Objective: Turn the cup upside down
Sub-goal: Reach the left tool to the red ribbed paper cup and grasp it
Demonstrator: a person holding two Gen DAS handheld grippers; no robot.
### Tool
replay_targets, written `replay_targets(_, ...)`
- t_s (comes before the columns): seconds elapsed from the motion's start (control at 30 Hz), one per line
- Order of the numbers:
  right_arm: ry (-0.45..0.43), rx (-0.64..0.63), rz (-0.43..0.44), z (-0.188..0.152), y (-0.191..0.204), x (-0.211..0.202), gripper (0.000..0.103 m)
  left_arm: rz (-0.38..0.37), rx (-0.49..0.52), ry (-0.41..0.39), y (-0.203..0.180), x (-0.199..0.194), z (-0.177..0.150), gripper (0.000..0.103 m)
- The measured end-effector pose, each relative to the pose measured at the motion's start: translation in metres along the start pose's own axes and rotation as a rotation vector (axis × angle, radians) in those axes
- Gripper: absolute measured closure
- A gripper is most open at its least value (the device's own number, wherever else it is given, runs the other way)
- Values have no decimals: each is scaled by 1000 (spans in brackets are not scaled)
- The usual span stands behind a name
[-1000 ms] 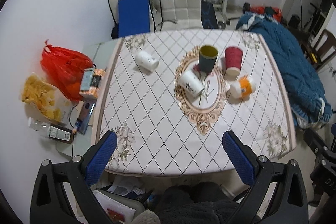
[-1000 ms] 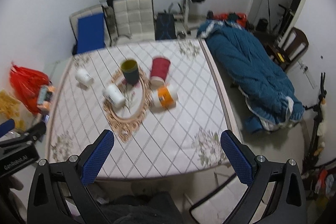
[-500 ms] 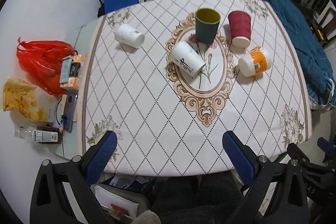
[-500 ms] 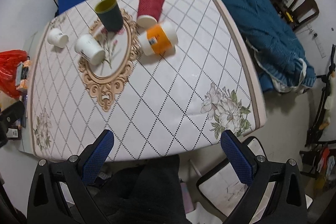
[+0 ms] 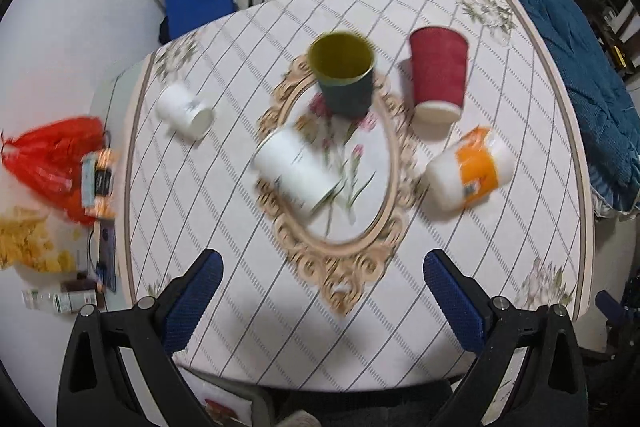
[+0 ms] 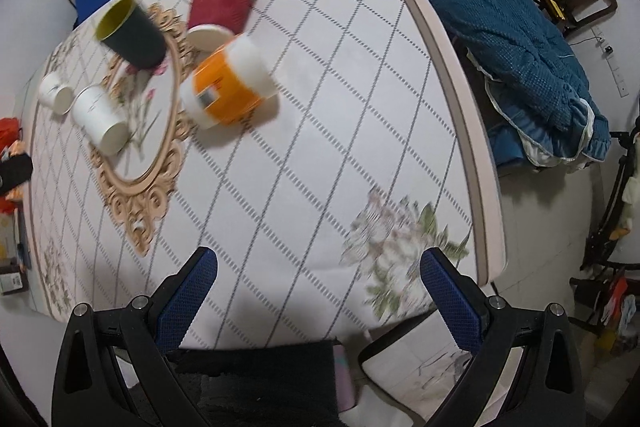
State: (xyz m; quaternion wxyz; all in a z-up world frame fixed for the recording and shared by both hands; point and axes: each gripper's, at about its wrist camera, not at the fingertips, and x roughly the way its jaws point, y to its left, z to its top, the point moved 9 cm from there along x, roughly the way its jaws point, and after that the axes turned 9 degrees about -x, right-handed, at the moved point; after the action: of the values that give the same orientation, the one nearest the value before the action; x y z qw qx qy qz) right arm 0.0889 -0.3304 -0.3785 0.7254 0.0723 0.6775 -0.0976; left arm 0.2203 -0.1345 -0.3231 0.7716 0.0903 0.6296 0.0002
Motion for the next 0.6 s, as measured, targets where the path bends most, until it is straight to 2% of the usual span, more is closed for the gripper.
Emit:
replay_targets(0.17,15,16,-9,31,-31,17,0,-15,70,2,-43,11,43,0)
replay_targets(0.43,8,49,-34,84,-70,44,0,-51,97,71,-100,45,113,0)
replay_targets(0.6,22,62,-45,107,-87,61,0,-34,137,120,-126,73,139,0)
